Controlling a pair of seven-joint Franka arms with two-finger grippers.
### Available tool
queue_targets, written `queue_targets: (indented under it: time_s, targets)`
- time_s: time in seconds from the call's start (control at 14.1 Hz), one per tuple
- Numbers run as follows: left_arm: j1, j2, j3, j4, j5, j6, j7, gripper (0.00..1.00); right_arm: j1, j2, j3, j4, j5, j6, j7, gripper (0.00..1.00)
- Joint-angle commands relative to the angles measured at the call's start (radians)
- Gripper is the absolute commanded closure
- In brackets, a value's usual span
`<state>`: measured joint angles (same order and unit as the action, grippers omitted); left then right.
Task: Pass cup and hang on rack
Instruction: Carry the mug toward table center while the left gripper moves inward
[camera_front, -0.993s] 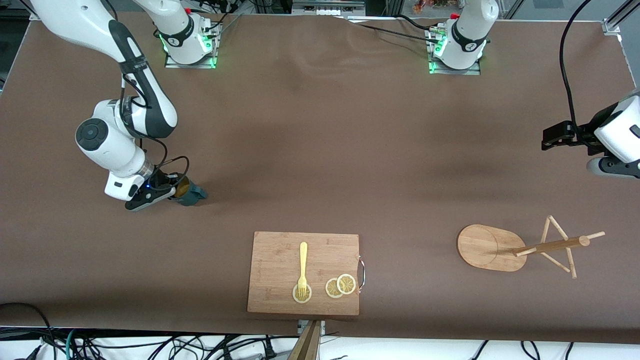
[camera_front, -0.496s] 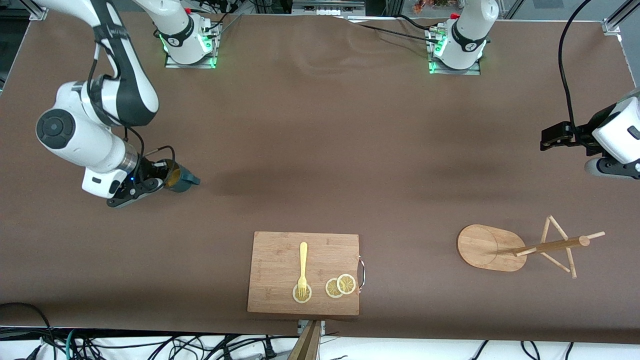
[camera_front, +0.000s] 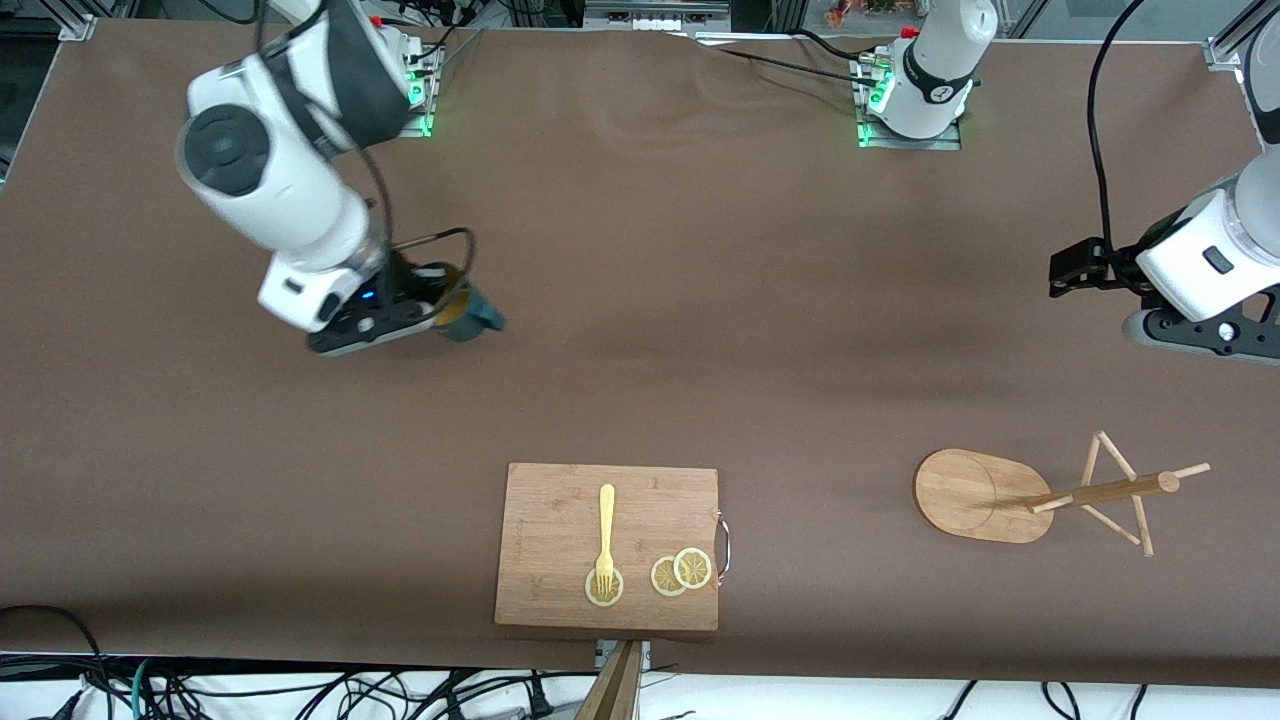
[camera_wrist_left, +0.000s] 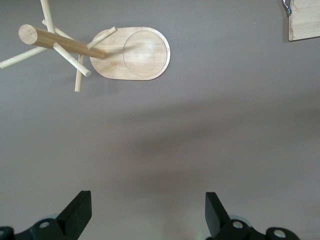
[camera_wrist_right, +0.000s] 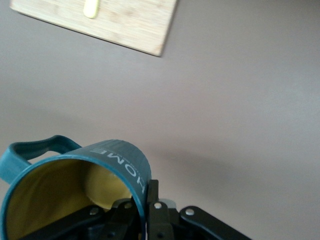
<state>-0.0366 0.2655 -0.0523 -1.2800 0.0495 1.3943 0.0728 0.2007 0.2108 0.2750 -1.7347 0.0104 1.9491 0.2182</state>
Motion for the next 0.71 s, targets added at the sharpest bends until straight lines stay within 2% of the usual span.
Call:
queue_targets:
  time_s: [0.0,0.35,0.64]
  targets:
    - [0.009,-0.012,0.011,-0.009,-0.019,-0.004,0.008,0.00,0.118,0.060,-0.005,0.041,-0.006,0.013,0.182,1.00]
    - [0.014,-0.020,0.016,-0.022,-0.019,-0.006,0.010,0.00,0.327,0.235,-0.007,0.086,-0.154,0.209,0.421,1.00]
    - [0.008,-0.022,0.011,-0.044,-0.020,-0.008,0.015,0.00,0.443,0.425,-0.016,0.220,-0.292,0.260,0.451,1.00]
